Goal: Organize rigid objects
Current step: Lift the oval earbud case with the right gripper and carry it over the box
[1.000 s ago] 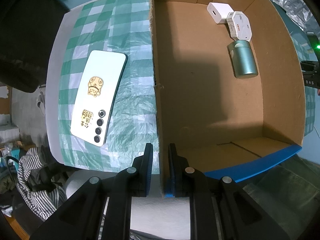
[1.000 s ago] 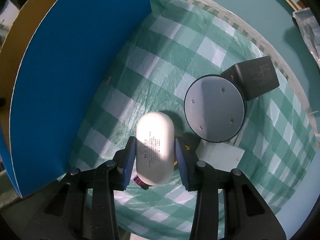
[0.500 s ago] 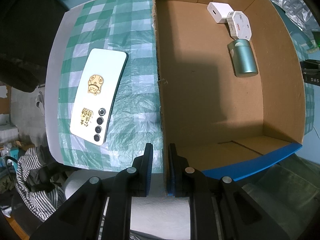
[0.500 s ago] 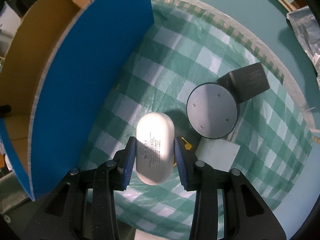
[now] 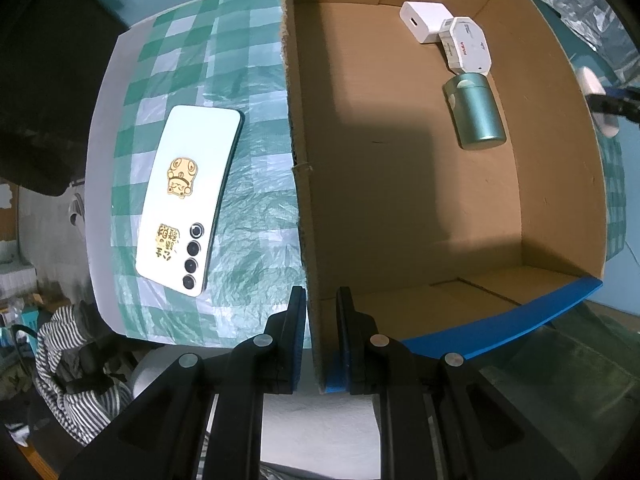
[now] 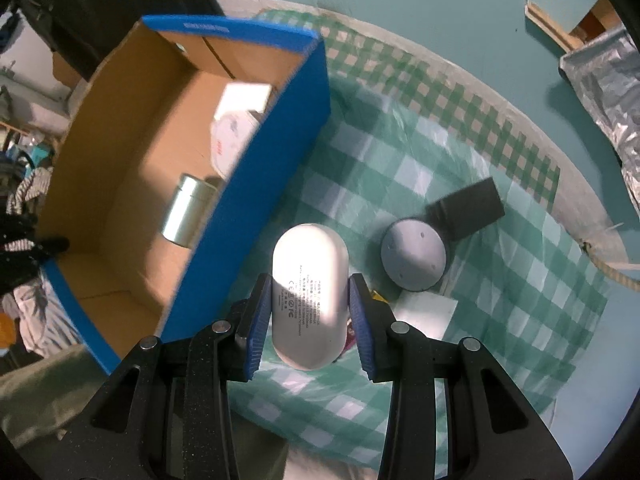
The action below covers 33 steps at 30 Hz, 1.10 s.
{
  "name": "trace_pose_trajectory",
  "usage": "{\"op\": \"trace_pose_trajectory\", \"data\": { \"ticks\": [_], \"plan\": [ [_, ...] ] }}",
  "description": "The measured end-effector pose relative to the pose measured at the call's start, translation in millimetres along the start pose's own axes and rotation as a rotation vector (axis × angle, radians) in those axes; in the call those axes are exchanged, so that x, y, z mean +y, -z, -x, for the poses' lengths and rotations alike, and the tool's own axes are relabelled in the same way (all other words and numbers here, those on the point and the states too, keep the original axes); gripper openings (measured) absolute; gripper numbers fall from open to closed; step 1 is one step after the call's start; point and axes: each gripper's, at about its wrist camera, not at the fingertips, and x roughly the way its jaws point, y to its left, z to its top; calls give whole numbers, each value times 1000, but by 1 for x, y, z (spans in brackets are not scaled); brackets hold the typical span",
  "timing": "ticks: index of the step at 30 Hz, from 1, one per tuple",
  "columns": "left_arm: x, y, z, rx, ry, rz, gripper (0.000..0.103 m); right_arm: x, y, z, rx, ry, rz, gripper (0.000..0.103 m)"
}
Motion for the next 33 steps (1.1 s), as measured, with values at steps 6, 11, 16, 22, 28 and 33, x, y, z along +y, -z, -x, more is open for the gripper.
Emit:
{"op": "trace_pose_trajectory", "data": {
  "ticks": [6,11,16,22,28,33],
  "plan": [
    [-1,-1,2,0,0,-4,15,14,-11,16,-28,-9,26,38],
    [0,-1,2,0,1,-4,15,27,-22,24,-44,-13,48,38],
    [1,-3,2,0,3,-8,15,42,-33,27,-57,-25,66,38],
    [2,-3,3,-3,7,-8,15,60,-41,25,-69,-43,79,38],
    [2,-4,3,-1,9,-9,15,76,-46,15,-54,-51,98,38],
    [3,-5,2,1,11,-5,15,84,-50,4,-35,-40,114,38]
  ]
}}
